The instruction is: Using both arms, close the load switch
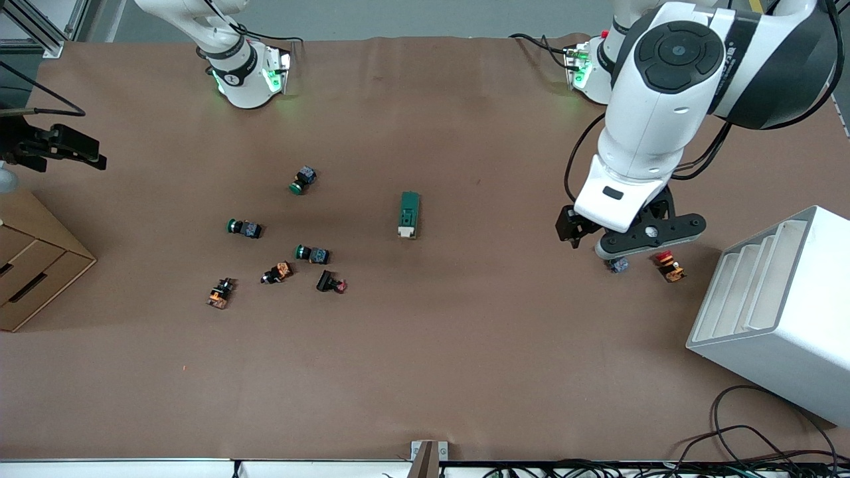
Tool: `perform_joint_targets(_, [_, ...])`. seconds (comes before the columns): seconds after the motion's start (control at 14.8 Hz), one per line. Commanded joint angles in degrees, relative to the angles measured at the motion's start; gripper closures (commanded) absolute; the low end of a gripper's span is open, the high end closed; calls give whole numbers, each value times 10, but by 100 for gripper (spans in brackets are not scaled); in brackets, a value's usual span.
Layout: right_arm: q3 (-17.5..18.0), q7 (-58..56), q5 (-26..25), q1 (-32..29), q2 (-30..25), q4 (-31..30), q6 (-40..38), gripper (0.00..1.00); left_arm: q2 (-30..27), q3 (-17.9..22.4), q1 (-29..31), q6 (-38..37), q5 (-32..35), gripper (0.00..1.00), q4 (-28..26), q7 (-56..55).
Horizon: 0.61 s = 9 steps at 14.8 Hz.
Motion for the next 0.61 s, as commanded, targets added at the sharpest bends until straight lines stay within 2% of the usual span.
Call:
perform_joint_targets(0.0, [14,7,-6,-14,-70,-79,33,0,-12,1,11,-2,-13,0,-2,33])
perform_joint_targets(0.13, [13,7,-6,-14,-100,-109,50,0,-31,3,24,-16,-23,0,-3,43])
perform_joint_targets(0.27, [12,7,-4,-14,-110,-117,52,0,-72,4,73,-18,-72,0,-25,60])
perform_joint_targets(0.4, [11,12,2,-15,-110,-117,50,0,-89,24,92,-28,-109,0,-27,121])
perform_joint_targets(0.54, [10,13,5,-15,-110,-117,49,0,-102,33,107,-42,-116,0,-32,199])
